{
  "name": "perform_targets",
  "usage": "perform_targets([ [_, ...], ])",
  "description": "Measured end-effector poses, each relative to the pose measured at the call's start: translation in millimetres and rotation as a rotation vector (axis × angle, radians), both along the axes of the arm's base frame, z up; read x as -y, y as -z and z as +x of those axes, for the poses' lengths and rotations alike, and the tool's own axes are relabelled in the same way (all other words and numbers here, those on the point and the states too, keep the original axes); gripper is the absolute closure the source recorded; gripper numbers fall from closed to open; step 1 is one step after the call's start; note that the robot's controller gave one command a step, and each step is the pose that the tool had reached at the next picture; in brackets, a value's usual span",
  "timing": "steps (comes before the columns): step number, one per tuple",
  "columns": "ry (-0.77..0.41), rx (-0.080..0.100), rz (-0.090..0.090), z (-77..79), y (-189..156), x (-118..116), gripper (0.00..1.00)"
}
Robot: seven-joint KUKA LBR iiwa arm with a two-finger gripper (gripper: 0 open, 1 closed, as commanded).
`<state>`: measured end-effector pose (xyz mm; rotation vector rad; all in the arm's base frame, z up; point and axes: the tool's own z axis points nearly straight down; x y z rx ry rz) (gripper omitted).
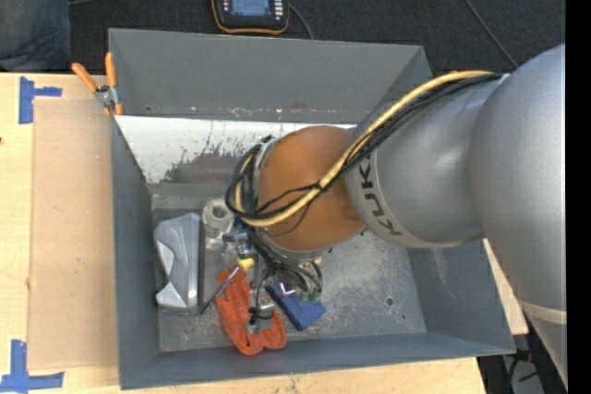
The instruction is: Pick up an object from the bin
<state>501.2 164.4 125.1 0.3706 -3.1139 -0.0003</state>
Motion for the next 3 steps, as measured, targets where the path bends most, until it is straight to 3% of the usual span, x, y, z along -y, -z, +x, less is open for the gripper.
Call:
perform_targets([
  [1,0.028,-0.003,0.0,0.6,-21.1,-12.7,0.0],
  [2,-0.134,0.0,-0.003,-10.9,7.1,-49.1,0.0],
  [3,0.077,-0.007,-0.003,-5.2,11.4,-2.7,0.0],
])
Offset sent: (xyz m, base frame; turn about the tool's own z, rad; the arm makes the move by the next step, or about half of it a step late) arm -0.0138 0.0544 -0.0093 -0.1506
